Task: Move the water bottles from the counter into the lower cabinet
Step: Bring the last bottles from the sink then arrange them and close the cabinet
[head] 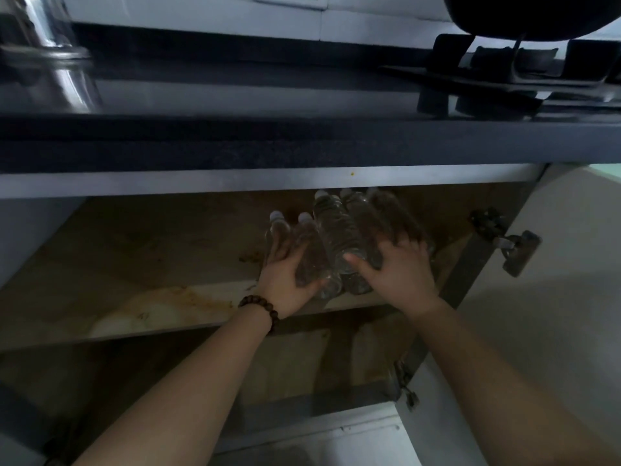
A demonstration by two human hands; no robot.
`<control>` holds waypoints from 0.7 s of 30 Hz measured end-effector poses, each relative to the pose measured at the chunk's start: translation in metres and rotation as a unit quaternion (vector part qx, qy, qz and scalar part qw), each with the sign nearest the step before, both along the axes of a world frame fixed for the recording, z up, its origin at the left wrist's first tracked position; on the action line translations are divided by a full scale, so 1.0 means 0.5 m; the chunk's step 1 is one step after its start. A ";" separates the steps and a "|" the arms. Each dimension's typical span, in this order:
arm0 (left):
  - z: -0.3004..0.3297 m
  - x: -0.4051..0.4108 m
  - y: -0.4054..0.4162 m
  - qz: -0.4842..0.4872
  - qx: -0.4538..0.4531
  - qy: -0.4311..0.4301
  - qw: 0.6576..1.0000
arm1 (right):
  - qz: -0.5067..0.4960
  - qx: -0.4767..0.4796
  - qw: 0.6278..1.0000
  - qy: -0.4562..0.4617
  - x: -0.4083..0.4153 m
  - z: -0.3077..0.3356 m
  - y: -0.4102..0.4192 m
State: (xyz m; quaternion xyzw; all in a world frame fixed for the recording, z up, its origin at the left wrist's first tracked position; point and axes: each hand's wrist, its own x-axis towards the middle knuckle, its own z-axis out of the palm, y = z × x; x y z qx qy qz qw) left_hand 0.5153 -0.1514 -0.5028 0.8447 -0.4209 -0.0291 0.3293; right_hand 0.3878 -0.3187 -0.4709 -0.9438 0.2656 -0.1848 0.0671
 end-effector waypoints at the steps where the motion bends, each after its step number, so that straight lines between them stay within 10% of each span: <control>1: -0.002 -0.001 0.003 0.007 -0.032 0.010 0.999 | -0.008 0.006 1.000 -0.021 -0.004 -0.002 0.002; 7: -0.015 -0.027 0.015 0.025 -0.037 -0.032 0.999 | 0.009 0.027 0.994 -0.107 -0.026 -0.032 0.019; 21: 0.299 -0.234 0.201 0.121 0.171 0.096 0.973 | 0.008 0.171 0.974 0.150 -0.194 0.228 0.198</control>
